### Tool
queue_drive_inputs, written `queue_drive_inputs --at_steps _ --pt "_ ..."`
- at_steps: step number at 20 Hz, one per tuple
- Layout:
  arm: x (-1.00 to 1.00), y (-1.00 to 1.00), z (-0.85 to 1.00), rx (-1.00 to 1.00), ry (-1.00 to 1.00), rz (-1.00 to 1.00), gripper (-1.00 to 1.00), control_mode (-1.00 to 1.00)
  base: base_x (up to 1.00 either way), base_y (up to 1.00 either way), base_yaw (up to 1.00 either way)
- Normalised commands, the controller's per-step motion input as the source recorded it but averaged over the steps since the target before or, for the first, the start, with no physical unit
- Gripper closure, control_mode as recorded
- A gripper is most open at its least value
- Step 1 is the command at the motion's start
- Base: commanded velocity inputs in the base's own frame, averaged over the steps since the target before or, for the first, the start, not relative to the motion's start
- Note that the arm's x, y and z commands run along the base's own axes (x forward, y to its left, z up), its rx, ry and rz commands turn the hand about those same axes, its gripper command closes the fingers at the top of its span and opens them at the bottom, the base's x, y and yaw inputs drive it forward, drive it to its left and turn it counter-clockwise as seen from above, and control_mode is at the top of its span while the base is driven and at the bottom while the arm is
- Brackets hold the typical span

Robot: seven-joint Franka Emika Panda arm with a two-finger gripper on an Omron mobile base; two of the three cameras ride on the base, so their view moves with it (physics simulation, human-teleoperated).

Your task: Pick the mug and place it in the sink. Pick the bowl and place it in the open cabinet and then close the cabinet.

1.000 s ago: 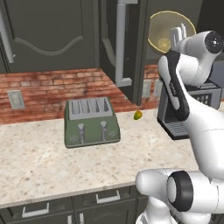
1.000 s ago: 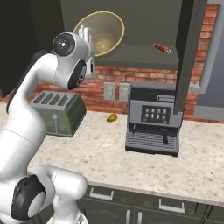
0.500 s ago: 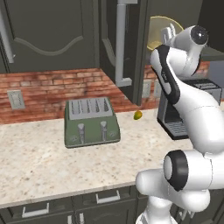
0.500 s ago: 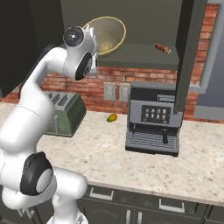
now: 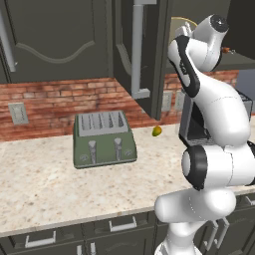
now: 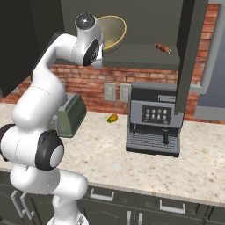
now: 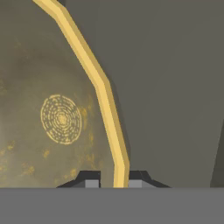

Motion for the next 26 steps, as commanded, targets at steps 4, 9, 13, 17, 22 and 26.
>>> queue_drive_inputs --at_steps 4,9,13,17,22,26 --pt "0.41 0.00 -0.13 0.00 0.00 0.09 1.00 -1.00 0.00 0.00 0.00" --pt "0.39 0.02 -0.25 -0.02 0.00 0.09 1.00 -1.00 0.00 0.00 0.00" --pt "0.31 0.09 -0.31 -0.04 0.00 0.08 1.00 -1.00 0.00 0.00 0.00" --pt "0.18 0.16 -0.27 -0.03 0.00 0.03 -1.00 -1.00 0.00 0.00 0.00" --pt "0.19 0.00 -0.01 0.00 0.00 0.01 -1.00 -1.00 0.00 0.00 0.00" --pt "0.07 0.00 0.00 0.00 0.00 0.02 -1.00 -1.00 0.00 0.00 0.00"
